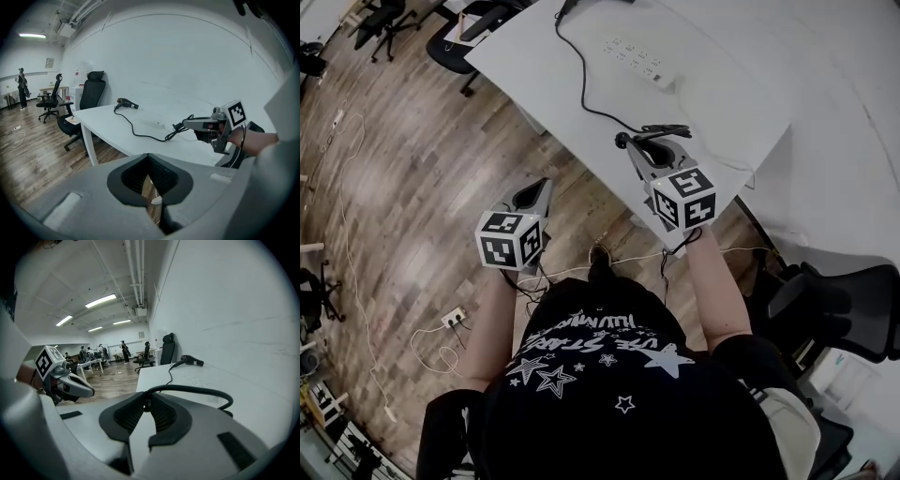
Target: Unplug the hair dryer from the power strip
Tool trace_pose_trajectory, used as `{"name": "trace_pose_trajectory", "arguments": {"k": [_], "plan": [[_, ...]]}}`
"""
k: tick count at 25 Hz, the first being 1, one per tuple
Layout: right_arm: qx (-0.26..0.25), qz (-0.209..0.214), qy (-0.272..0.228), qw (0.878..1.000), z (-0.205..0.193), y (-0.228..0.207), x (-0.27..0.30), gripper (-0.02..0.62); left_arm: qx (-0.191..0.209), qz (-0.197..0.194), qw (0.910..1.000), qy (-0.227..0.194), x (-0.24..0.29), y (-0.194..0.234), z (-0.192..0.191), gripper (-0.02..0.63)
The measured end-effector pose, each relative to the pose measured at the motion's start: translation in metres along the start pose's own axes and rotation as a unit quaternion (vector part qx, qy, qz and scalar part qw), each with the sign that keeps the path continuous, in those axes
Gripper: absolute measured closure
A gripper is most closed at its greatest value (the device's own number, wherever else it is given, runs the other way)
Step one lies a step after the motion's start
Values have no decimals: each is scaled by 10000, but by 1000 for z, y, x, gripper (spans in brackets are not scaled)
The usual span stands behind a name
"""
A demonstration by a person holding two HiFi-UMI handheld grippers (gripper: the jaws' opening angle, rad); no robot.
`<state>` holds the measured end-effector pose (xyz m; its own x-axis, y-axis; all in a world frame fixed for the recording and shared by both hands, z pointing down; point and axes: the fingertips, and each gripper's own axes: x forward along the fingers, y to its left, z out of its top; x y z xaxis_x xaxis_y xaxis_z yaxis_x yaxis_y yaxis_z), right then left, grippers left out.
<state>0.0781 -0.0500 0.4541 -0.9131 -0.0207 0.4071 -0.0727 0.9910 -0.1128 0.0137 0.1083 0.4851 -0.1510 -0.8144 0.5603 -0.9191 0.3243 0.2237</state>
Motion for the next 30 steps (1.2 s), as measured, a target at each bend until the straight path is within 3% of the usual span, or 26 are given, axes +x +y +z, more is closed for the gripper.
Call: {"name": "trace_pose_trajectory", "arguments": {"k": [10,30], "plan": [[-131,-47,215,9997,-14,36,-13,540,-367,56,9993,-85,-35,4,-38,598],[223,-322,327,9987,-58,79,-66,534,-656,94,9971,-376,-111,-22,-88,598]]}}
